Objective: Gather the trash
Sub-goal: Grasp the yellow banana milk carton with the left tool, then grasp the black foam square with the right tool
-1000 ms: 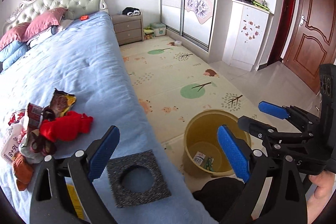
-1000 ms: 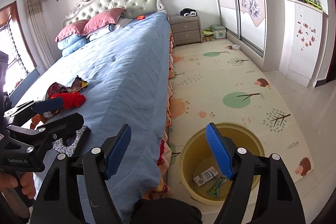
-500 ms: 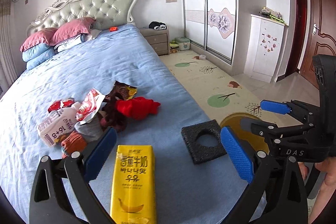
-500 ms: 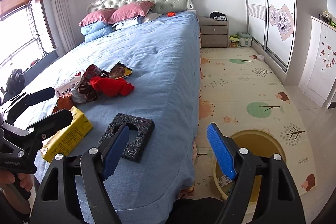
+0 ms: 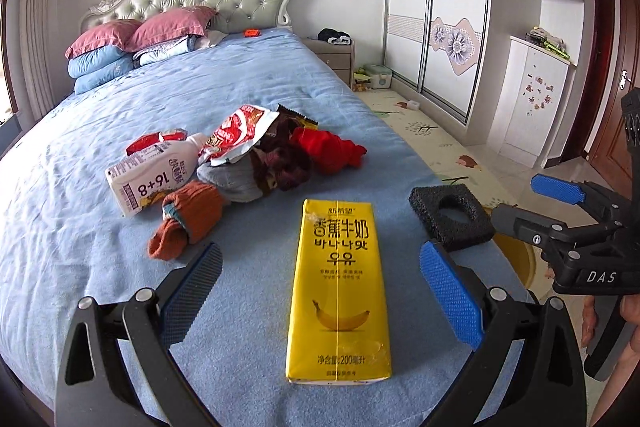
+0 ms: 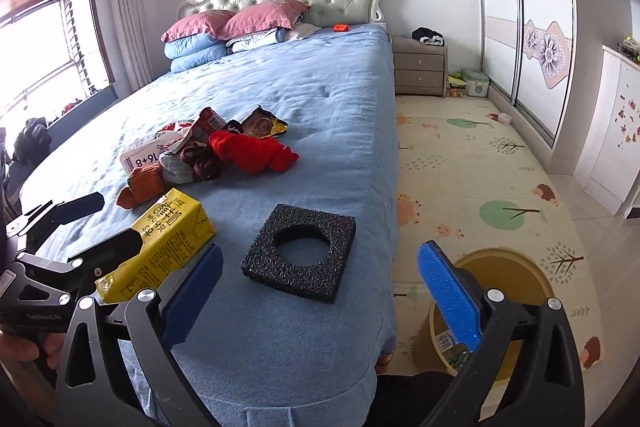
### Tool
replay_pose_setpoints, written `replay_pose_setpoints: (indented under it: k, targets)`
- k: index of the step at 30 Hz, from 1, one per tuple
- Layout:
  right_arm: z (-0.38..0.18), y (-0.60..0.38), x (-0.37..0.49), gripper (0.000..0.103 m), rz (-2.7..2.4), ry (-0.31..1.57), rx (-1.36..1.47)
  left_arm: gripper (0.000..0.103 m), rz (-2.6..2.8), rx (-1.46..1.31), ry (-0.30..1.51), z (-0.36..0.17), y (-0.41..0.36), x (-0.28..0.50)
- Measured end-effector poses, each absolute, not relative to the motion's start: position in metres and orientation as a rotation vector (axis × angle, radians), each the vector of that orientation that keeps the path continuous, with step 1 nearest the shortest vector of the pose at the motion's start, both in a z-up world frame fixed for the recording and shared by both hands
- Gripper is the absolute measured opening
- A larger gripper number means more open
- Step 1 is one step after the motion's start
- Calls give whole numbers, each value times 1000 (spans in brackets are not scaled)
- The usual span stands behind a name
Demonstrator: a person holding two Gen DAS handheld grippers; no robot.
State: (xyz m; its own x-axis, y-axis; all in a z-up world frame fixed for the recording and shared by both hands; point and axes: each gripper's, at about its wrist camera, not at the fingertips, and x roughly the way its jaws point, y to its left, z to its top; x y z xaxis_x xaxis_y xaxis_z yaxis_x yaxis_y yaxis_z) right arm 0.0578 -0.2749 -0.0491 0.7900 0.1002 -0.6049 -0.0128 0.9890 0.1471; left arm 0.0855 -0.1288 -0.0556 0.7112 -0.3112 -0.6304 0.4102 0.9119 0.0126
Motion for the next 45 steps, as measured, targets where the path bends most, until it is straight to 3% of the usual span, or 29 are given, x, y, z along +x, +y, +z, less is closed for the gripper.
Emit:
replay_pose_setpoints:
  k: [10, 18, 21, 26, 45]
  targets:
    - [-55, -251, 53, 95, 20, 624, -12, 99, -392, 152, 737, -87, -130, 94]
    - [-57, -265, 60, 95, 37, 642, 61, 97, -375, 137, 779, -99, -136, 110]
    - [-61, -268, 66, 95, 51, 683, 108, 88, -357, 158, 780, -100, -138, 111]
    - [-66, -265, 72, 95, 60, 698, 141, 51, -353, 138, 771, -98, -132, 115]
    - [-85, -252, 105, 94, 42, 791, 139, 51, -376, 61, 755, -86, -108, 122]
